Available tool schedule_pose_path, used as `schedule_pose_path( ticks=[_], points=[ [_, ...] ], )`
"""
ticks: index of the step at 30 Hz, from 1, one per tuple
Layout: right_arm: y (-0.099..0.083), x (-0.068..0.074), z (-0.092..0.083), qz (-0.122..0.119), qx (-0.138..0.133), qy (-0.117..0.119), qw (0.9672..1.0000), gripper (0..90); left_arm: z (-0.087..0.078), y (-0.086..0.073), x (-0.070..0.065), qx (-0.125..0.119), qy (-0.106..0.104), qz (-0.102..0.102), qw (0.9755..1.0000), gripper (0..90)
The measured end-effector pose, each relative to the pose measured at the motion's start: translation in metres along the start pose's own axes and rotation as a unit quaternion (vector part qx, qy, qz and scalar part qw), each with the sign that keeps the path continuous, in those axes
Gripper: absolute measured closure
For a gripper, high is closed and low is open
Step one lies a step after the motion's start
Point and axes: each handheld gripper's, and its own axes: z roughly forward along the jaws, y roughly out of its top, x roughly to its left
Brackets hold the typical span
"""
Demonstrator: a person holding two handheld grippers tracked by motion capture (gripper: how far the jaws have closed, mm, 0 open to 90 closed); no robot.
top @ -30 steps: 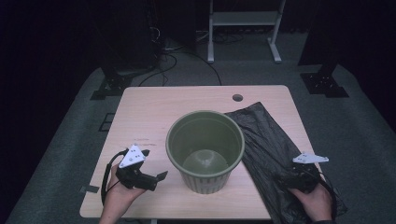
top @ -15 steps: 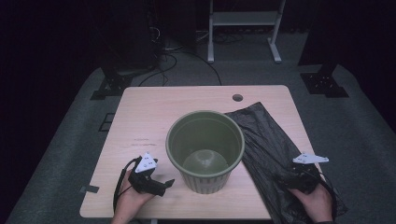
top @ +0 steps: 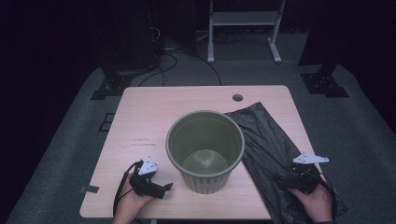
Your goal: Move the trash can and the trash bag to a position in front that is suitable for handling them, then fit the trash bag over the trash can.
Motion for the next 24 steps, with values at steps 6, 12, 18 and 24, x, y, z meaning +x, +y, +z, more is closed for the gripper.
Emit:
schedule_pose_path(
  ticks=[6, 12, 18, 24],
  points=[
    [0.0, 0.0, 0.0, 0.0, 0.0, 0.0, 1.0, 6.9, -0.0003, -0.0005, 0.0002, 0.0, 0.004, -0.003, 1.0, 0.0],
    [-0.0001, 0.0, 0.0, 0.0, 0.0, 0.0, 1.0, 6.9, -0.0003, -0.0005, 0.0002, 0.0, 0.004, -0.003, 1.0, 0.0],
    [0.0, 0.0001, 0.0, 0.0, 0.0, 0.0, 1.0, 7.2, -0.0003, -0.0005, 0.0002, 0.0, 0.004, -0.003, 1.0, 0.0],
    [-0.0014, 0.005, -0.0036, -0.019, -0.019, 0.021, 0.9994, 32.4, -0.0002, -0.0004, 0.0003, 0.0, 0.004, -0.003, 1.0, 0.0]
  ],
)
